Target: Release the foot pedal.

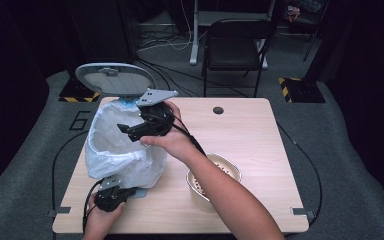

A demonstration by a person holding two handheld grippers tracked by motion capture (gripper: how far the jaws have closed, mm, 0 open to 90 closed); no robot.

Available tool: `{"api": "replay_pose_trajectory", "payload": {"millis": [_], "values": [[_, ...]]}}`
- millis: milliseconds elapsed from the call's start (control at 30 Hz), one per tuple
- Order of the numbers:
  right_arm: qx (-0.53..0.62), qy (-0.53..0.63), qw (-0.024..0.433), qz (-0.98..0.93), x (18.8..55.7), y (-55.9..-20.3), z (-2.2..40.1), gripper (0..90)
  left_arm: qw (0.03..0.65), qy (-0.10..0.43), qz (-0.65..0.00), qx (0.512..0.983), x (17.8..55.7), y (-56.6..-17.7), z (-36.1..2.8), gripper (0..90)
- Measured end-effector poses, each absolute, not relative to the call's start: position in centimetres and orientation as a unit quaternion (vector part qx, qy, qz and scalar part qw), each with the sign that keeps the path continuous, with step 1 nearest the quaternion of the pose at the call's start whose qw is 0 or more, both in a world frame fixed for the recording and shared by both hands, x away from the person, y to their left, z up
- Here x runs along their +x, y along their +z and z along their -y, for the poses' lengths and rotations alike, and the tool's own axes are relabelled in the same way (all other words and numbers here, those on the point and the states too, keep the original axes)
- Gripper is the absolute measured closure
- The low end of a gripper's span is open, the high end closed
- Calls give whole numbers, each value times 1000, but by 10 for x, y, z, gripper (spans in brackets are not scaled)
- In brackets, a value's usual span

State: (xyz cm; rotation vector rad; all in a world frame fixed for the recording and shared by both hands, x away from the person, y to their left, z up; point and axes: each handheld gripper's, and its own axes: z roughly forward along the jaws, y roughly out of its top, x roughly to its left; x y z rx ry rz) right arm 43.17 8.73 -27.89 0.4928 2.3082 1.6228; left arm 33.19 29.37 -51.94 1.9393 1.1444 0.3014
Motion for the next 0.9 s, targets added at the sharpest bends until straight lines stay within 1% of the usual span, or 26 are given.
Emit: {"api": "replay_pose_trajectory", "payload": {"millis": [67,167,467,533,633,667,700,767,800,900], "values": [[166,558,144,-800,429,-278,-82,175,436,113,-468,761,332,-520,-292,900],[165,559,148,-799,423,-277,-67,215,439,109,-473,756,332,-520,-292,900],[182,538,179,-803,408,-281,-9,238,430,101,-475,761,331,-517,-293,892],[186,539,181,-801,405,-283,3,238,438,97,-481,754,330,-517,-291,860],[192,534,186,-802,399,-287,19,238,438,97,-482,753,330,-514,-293,841],[195,533,188,-801,398,-289,24,238,447,90,-469,756,331,-513,-294,827],[197,532,191,-801,396,-291,29,238,443,100,-458,765,331,-510,-297,809],[206,530,193,-800,394,-295,39,238,456,90,-471,749,327,-506,-296,782],[209,531,194,-798,394,-296,42,238,468,97,-485,732,325,-504,-296,770],[219,530,198,-795,394,-301,56,239,467,91,-489,731,321,-501,-299,725]]}}
